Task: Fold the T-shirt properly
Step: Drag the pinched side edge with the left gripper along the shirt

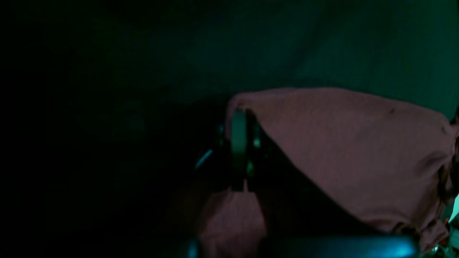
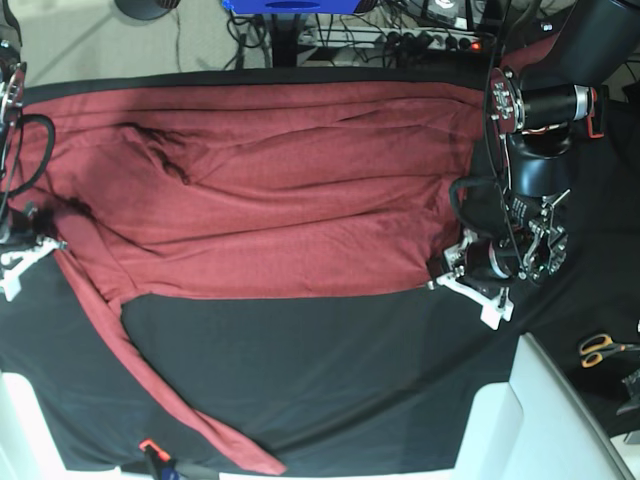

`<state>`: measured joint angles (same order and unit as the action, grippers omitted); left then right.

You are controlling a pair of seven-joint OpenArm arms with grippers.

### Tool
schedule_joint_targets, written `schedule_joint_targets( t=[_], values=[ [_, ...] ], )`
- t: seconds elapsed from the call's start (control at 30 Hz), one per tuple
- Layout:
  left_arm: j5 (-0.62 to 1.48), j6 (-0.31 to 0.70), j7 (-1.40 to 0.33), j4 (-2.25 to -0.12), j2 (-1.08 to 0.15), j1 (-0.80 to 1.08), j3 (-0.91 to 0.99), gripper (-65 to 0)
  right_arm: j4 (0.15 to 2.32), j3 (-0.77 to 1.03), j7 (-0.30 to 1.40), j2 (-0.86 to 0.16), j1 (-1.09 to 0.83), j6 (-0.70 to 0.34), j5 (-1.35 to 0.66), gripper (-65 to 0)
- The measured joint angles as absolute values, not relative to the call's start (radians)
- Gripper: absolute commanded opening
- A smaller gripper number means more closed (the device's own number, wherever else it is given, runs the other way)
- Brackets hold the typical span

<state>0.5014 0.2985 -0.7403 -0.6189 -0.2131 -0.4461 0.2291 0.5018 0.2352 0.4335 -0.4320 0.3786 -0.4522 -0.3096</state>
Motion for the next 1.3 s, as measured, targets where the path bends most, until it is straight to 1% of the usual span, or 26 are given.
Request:
schedule_joint_targets(
  t=[0.23, 0.43, 0.6, 0.83, 1.0, 1.1, 1.3],
  values=[
    [0.494, 0.291, -0.744, -0.622, -0.222, -0.47, 0.229, -65.0, 0.558, 0.235, 0.437, -0.432, 0.377, -0.452, -0.306, -65.0],
    [0.503, 0.291, -0.76, -0.732, -0.248, -0.477, 0.081, -65.0, 0.59, 0.235, 0.436, -0.432, 0.379, -0.452, -0.307, -65.0],
    [0.501, 0.294, -0.83, -0.796, -0.249, -0.476, 0.119, -65.0, 0.616, 0.231, 0.443, -0.432, 0.373, -0.448, -0.305, -65.0],
    [0.502, 0.295, -0.857, -0.878, -0.251, -0.476, 0.144, -65.0, 0.687, 0.231, 0.435, -0.433, 0.382, -0.452, -0.306, -65.0],
    [0.501, 0.295, -0.859, -0.881, -0.252, -0.471, 0.188, -65.0, 0.687, 0.231, 0.43, -0.432, 0.389, -0.452, -0.306, -65.0],
    [0.501, 0.295, -0.858, -0.881, -0.252, -0.471, 0.189, -65.0, 0.687, 0.231, 0.366, -0.432, 0.39, -0.453, -0.306, -65.0],
    [0.501, 0.295, -0.858, -0.882, -0.252, -0.477, 0.189, -65.0, 0.687, 0.231, 0.361, -0.432, 0.391, -0.453, -0.306, -65.0]
  ],
)
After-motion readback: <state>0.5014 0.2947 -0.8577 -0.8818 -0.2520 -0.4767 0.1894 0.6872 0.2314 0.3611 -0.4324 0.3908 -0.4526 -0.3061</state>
